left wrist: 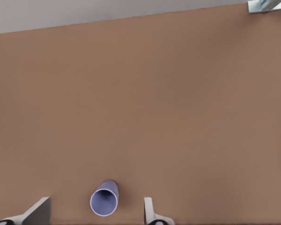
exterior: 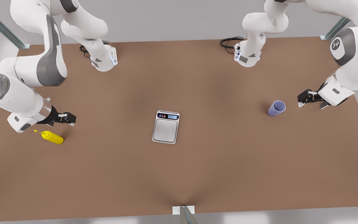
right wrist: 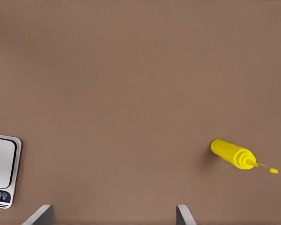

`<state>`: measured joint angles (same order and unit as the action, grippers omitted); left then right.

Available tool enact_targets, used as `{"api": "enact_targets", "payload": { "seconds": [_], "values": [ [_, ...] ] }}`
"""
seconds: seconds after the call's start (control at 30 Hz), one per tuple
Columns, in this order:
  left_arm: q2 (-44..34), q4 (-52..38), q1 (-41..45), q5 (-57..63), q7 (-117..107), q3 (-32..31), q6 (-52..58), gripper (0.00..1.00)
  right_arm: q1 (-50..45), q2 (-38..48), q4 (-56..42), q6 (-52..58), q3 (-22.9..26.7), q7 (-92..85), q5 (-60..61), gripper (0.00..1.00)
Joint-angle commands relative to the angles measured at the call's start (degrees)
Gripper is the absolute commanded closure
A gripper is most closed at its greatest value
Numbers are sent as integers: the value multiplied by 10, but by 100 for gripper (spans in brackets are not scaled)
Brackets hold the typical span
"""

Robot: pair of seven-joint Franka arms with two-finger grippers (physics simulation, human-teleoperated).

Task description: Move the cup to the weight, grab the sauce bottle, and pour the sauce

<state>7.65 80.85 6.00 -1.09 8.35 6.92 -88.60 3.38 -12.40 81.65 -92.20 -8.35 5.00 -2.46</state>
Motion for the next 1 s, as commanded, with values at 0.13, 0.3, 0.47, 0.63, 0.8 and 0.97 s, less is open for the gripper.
{"api": "enact_targets", "payload": {
  "seconds": [0.13, 0.3, 0.47, 0.63, 0.8, 0.97],
  "values": [
    [30, 47, -27, 48, 10, 10, 12, 0, -5, -9, 0, 1, 0, 1, 1, 0],
    [-25, 308, -37, 46, 25, 42, -249, 0, 0, -11, 1, 11, -1, -46, 47, 0],
    [-26, 410, -36, 45, 25, 50, -335, 0, 47, -10, -3, 13, 2, -198, 64, 0],
    [-1, 438, -49, 37, 56, 50, -334, 0, 156, -10, -46, 92, 2, -596, 121, 0],
    [21, 445, -57, 36, 57, 51, -334, 0, 331, -84, -46, 129, 3, -983, 290, 0],
    [14, 474, -57, 36, 62, 55, -339, 0, 431, -206, -39, 180, 3, -1228, 417, 0]
  ]
}}
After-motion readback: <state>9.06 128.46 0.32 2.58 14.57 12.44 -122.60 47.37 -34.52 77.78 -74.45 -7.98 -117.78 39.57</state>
